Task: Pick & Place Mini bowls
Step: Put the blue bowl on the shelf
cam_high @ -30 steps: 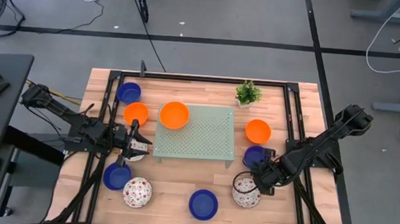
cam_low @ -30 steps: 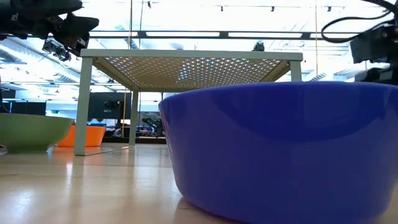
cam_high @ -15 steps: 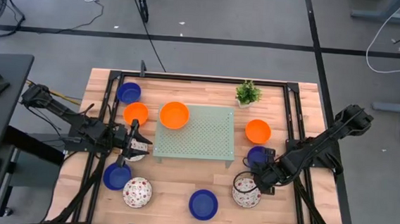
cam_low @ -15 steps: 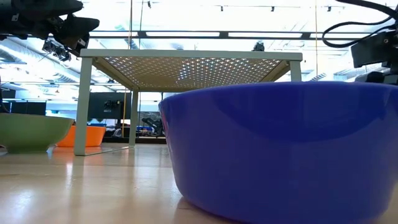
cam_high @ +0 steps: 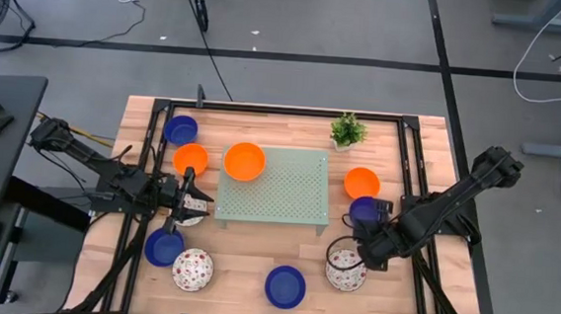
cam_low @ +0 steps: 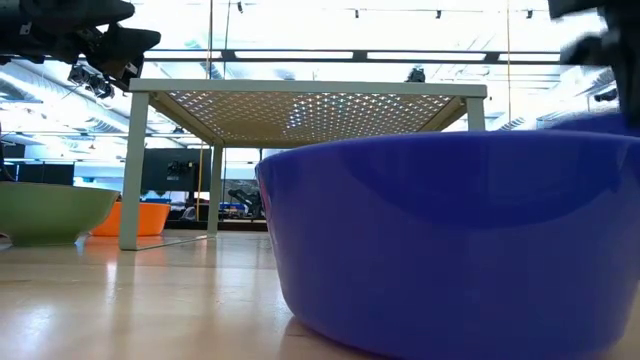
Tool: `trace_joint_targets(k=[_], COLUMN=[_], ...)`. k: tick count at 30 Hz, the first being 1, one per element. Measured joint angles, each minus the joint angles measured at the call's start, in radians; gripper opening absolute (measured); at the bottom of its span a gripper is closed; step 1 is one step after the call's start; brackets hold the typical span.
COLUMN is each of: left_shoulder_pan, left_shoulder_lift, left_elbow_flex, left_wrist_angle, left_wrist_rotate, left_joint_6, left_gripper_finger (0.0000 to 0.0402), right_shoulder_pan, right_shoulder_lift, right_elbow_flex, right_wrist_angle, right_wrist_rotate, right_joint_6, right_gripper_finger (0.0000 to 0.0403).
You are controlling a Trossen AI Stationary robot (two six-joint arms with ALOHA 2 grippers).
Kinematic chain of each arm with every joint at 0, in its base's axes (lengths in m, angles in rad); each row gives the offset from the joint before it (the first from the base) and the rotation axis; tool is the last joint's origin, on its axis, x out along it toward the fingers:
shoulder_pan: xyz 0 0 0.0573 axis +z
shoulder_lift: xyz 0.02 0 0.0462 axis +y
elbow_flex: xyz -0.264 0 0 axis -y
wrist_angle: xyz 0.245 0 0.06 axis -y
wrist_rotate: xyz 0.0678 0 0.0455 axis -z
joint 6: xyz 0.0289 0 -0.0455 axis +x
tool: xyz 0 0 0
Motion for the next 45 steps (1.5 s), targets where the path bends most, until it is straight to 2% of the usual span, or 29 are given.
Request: trace_joint_targets(k=[6, 9, 11, 14, 17, 20, 28, 45], left_shoulder_pan=[0.000, 0.000, 0.000, 0.000, 0.000, 0.000, 0.000, 0.000], left_shoulder_lift=[0.000, 0.000, 0.000, 0.000, 0.000, 0.000, 0.000, 0.000], left_elbow_flex=[0.000, 0.000, 0.000, 0.000, 0.000, 0.000, 0.000, 0.000], left_wrist_angle=[0.000, 0.000, 0.000, 0.000, 0.000, -0.003, -0.016, -0.022], left_wrist_rotate=[0.000, 0.000, 0.000, 0.000, -0.005, -0.011, -0.019, -0.019], left_joint_6=[0.000, 0.000, 0.000, 0.001, 0.001, 0.002, 0.004, 0.004], left_gripper_finger=[0.0181, 0.0181, 0.0181, 0.0181, 0.0181, 0.0181, 0.0181, 0.0181], right_shoulder_pan=[-0.046, -0.097, -0.152, -0.242, -0.326, -0.391, -0.491, -0.501], right_shoulder_lift=[0.000, 0.000, 0.000, 0.000, 0.019, 0.054, 0.160, 0.196], right_elbow_flex=[0.197, 0.265, 0.289, 0.300, 0.300, 0.300, 0.299, 0.299], right_wrist_angle=[-0.069, -0.015, 0.057, 0.224, 0.392, 0.478, 0.440, 0.370], right_wrist_rotate=[0.154, 0.233, 0.246, 0.232, 0.154, 0.097, 0.077, 0.080], right_joint_6=[-0.066, -0.171, -0.267, -0.430, -0.581, -0.691, -0.783, -0.839], right_gripper_finger=[0.0009, 0.0008, 0.0007, 0.0008, 0.0008, 0.0008, 0.0008, 0.0022])
